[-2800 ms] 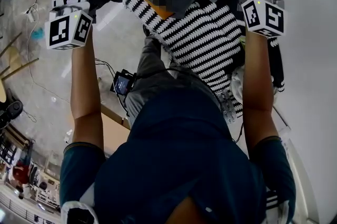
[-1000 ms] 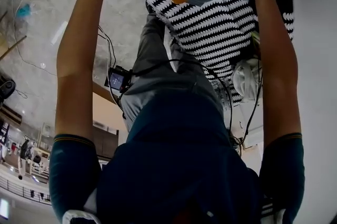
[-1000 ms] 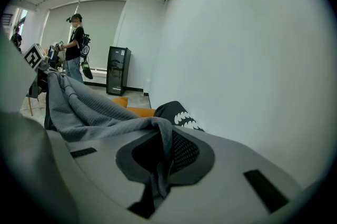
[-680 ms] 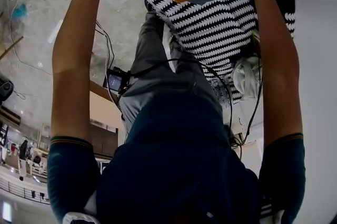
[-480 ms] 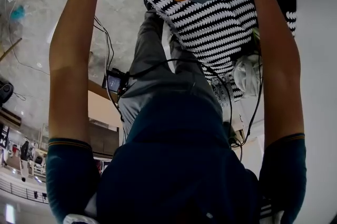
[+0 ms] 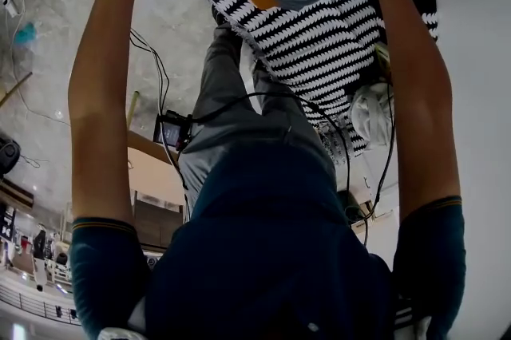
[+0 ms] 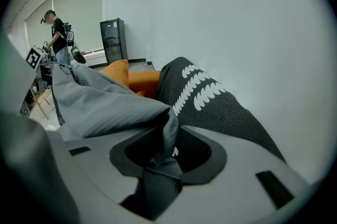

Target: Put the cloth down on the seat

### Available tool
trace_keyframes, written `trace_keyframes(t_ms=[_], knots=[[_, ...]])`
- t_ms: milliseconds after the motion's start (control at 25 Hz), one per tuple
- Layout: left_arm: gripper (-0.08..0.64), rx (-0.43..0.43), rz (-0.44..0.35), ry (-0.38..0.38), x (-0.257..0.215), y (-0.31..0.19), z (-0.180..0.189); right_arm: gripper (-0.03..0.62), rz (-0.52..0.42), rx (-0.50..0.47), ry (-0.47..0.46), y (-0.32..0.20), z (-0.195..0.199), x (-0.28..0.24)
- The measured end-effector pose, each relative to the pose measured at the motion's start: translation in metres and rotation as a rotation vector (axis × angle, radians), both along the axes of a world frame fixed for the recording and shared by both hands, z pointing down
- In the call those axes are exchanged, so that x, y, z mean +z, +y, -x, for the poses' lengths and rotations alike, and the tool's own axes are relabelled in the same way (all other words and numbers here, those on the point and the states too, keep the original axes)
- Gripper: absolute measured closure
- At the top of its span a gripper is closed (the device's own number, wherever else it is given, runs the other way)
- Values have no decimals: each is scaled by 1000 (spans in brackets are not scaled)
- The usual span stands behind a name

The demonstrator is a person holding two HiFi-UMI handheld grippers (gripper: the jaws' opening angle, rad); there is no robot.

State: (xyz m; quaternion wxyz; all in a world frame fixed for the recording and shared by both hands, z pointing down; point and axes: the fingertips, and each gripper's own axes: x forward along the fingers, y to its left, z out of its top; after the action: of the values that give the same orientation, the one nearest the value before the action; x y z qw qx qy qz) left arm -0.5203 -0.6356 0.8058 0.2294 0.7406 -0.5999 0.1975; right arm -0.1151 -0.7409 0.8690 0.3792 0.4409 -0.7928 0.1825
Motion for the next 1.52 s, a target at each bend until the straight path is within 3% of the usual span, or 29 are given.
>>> trace_keyframes(t_ms=[240,480,720,880,1120,1360,1520], knots=[[347,8,-3,-6,-3,7,1,453,-26,-33,-7,9,8,-21],[340,35,-11,-62,-30,45,1,451,-83,-63,-57,31,20,-52],[339,71,-73,-146,-67,78,-6,459,-186,-76,-169,40,36,-93],[339,94,-114,-192,-97,102,-18,542,-269,-101,-261,57,49,-135],[339,158,-187,-225,-157,135,-59,565,-396,-162,-388,97,58,-218],[339,216,-267,-172,-242,90,-52,566,-453,-217,-454,79,118,-310],[339,198,-303,-67,-285,84,-91,566,-484,-228,-498,104,96,-339]])
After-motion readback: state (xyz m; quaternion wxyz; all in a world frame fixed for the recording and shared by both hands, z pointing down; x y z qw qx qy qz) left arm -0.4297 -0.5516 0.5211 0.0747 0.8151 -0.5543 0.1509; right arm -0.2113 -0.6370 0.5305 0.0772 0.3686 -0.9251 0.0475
